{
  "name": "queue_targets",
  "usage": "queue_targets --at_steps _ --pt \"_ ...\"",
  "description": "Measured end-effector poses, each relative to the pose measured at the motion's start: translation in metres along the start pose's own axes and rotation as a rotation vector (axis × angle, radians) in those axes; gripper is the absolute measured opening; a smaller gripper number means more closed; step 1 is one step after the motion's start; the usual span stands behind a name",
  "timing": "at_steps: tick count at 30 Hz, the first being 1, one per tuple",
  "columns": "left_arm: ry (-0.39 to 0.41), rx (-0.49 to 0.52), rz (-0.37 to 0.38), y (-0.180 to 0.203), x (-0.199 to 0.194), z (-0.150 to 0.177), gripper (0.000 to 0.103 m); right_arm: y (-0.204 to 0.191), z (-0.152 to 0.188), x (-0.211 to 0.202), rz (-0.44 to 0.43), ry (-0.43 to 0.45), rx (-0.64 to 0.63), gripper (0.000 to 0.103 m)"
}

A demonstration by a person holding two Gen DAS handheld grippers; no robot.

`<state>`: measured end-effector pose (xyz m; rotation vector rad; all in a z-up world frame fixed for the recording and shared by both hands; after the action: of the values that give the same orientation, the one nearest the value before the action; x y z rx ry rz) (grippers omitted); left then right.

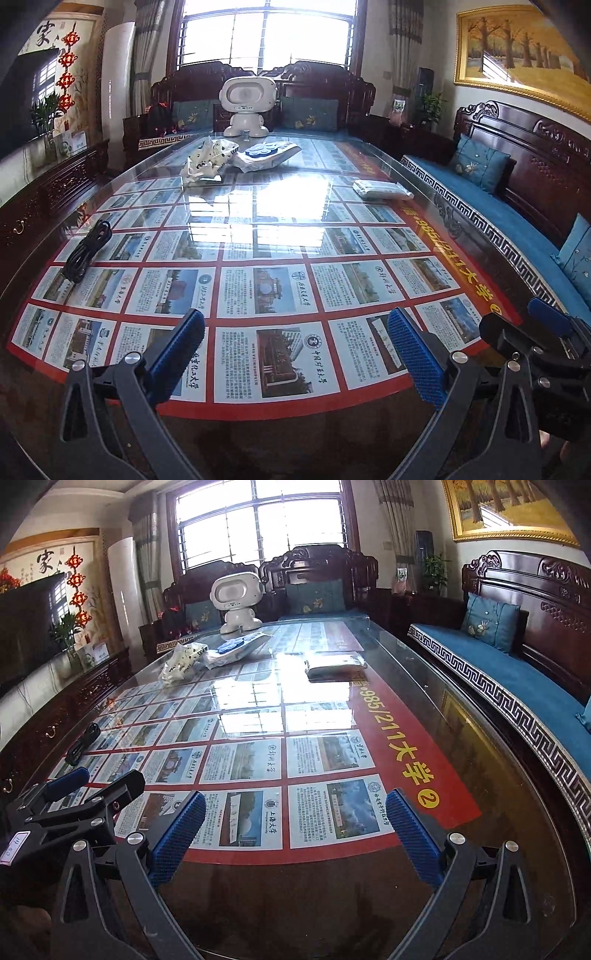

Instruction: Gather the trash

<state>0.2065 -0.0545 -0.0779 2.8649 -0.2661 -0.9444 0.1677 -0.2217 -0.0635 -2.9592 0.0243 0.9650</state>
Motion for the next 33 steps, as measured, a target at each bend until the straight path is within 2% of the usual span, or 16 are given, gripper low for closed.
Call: queue_targets --at_steps 6,15,21,27,33 --pt "0.001 0.009 -0.066 -0.011 -0.005 0.003 0.099 0.006 -0.001 -0.008 0.023 0.016 -0.006 0.095" --pt "0.028 -0.024 -0.067 -0.013 -0.023 0.004 0.099 0.01 -0.005 -0.026 0.036 0.047 -0.019 0.095" --pt "0.078 0.016 -0.156 -0.012 -0.038 0.001 0.099 0.011 -0.008 -0.033 0.043 0.063 -0.031 0.095" --pt "0.075 0.02 -0.099 -0.009 -0.041 0.001 0.099 0.01 -0.008 -0.036 0.042 0.065 -0.035 0.095" --pt "0.06 0.07 -0.138 -0.007 -0.042 0.001 0.099 0.01 -0.008 -0.038 0.041 0.065 -0.036 0.095"
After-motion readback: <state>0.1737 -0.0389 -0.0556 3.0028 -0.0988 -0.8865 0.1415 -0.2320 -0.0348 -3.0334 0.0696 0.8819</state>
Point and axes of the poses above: each gripper's, at about its wrist camera, not at the fingertips, and x roughly the way its jaws point, y to its right, z to its underside, the point moved 7 cm from there along x, roughly the way its jaws point, and after that the axes turned 8 degrees about z, right-handed, at the moved point
